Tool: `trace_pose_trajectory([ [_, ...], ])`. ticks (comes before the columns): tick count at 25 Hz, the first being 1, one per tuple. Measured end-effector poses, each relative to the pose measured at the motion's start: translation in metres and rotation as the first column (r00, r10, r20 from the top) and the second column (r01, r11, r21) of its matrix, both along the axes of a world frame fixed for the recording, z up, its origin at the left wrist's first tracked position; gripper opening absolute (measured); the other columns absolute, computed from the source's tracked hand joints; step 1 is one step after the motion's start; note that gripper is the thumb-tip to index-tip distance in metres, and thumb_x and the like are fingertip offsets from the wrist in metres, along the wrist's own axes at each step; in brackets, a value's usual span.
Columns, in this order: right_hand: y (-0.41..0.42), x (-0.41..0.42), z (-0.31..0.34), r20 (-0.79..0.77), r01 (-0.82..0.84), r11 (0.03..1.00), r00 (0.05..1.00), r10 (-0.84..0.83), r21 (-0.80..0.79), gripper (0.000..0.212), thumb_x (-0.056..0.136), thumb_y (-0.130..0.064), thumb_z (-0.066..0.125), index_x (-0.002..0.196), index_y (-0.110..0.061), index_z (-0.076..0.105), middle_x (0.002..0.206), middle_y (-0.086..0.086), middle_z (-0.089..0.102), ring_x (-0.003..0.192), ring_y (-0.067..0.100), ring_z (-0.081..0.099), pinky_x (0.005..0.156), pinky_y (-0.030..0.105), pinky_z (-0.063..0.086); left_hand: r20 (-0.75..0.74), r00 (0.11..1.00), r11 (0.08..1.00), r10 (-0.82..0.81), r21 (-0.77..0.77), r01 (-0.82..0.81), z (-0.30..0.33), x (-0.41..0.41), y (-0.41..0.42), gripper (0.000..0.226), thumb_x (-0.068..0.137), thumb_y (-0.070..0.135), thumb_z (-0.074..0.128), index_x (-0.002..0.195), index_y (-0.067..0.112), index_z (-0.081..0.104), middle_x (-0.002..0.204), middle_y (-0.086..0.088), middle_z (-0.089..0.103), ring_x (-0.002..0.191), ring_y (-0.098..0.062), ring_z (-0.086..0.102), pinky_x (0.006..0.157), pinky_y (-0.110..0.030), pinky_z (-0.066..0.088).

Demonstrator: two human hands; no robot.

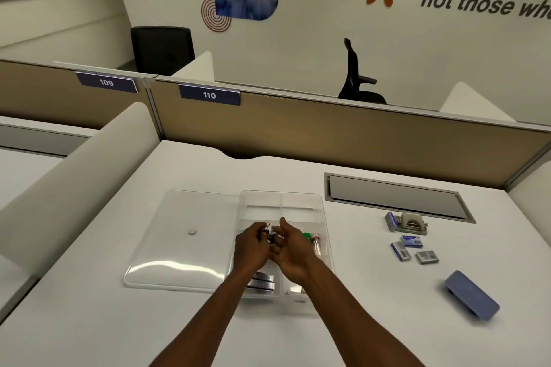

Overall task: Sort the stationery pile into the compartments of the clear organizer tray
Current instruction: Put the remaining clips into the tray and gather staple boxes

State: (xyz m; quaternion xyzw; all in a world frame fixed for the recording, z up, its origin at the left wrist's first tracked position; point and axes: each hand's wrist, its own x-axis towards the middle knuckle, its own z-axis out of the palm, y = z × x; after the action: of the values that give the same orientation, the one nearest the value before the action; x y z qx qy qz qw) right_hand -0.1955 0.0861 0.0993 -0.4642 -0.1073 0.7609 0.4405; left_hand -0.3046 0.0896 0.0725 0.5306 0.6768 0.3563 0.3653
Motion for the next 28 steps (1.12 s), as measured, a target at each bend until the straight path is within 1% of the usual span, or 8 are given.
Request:
trace_pose_trajectory([
  [3,0.004,-0.005,0.003,0.110,-0.070,0.997,0.991,0.071,-0.013,0.032,0.101,-0.035,0.050,0.106,-0.004,0.060,0.096,0.015,0.068,0.089,0.028,0.066,0.083,0.038,0.054,-0.038,0.999,0.994,0.001,-0.108,-0.005,-0.004,-0.012,0.003,0.042,0.095,0.006,0.049,0.136,0.011,0.054,0.136,-0.011,0.058,0.124,-0.026,0.055,0.101,-0.031,0.044],
  [6,0.006,-0.001,-0.007,0.287,-0.057,0.998,0.956,0.052,0.010,0.031,0.101,-0.026,0.051,0.121,-0.003,0.057,0.099,0.011,0.064,0.094,0.025,0.064,0.089,0.037,0.051,-0.118,0.989,0.995,-0.088,-0.049,0.083,-0.006,-0.017,0.002,0.040,0.091,0.000,0.053,0.130,0.008,0.060,0.129,-0.011,0.063,0.118,-0.027,0.059,0.097,-0.028,0.045],
  [8,0.006,0.003,-0.015,0.385,-0.051,0.997,0.923,0.023,0.064,0.020,0.097,-0.015,0.052,0.110,-0.003,0.063,0.104,0.017,0.063,0.098,0.025,0.064,0.087,0.034,0.051,-0.195,0.954,0.973,-0.229,-0.027,0.229,-0.012,-0.020,0.006,0.038,0.086,-0.002,0.055,0.121,0.010,0.065,0.119,-0.010,0.068,0.111,-0.026,0.062,0.093,-0.027,0.047],
  [11,0.004,0.006,-0.024,0.498,-0.133,0.983,0.866,0.053,0.127,0.018,0.094,-0.008,0.052,0.089,-0.016,0.068,0.100,0.024,0.063,0.089,0.019,0.062,0.077,0.030,0.050,-0.381,0.780,0.868,-0.497,-0.194,0.458,-0.022,-0.025,0.019,0.042,0.085,0.005,0.054,0.124,0.018,0.060,0.122,-0.006,0.064,0.115,-0.026,0.058,0.099,-0.037,0.047],
  [17,0.001,0.009,-0.040,0.570,-0.145,0.980,0.820,0.041,0.138,0.027,0.096,-0.007,0.055,0.120,-0.014,0.064,0.117,0.009,0.067,0.108,0.020,0.064,0.093,0.033,0.053,-0.561,0.590,0.811,-0.581,-0.337,0.478,-0.019,-0.028,0.039,0.035,0.084,0.018,0.060,0.120,0.020,0.065,0.122,-0.006,0.065,0.107,-0.024,0.062,0.090,-0.036,0.053],
  [20,0.001,0.010,-0.044,0.560,-0.136,0.979,0.828,0.027,0.154,0.030,0.094,-0.005,0.056,0.123,-0.012,0.063,0.118,0.008,0.067,0.109,0.020,0.064,0.096,0.035,0.053,-0.572,0.601,0.818,-0.559,-0.259,0.514,-0.026,-0.026,0.032,0.050,0.086,0.011,0.058,0.135,0.020,0.054,0.142,-0.002,0.051,0.132,-0.026,0.044,0.106,-0.038,0.042],
  [24,-0.004,0.014,-0.041,0.500,-0.115,0.978,0.866,0.014,0.172,0.022,0.095,-0.006,0.055,0.108,-0.020,0.065,0.117,0.007,0.067,0.112,0.021,0.063,0.101,0.039,0.051,-0.467,0.674,0.815,-0.573,-0.234,0.531,-0.033,-0.022,0.032,0.035,0.088,0.007,0.052,0.117,0.019,0.067,0.124,-0.007,0.064,0.110,-0.024,0.060,0.095,-0.035,0.050],
  [28,-0.015,0.026,-0.034,0.416,-0.045,0.975,0.908,-0.051,0.218,0.020,0.100,-0.011,0.052,0.114,-0.014,0.066,0.108,0.006,0.071,0.107,0.023,0.067,0.100,0.041,0.051,-0.335,0.775,0.839,-0.537,-0.113,0.532,-0.040,-0.022,0.034,0.039,0.088,-0.003,0.048,0.120,0.010,0.067,0.129,-0.009,0.064,0.122,-0.023,0.057,0.107,-0.032,0.043],
])
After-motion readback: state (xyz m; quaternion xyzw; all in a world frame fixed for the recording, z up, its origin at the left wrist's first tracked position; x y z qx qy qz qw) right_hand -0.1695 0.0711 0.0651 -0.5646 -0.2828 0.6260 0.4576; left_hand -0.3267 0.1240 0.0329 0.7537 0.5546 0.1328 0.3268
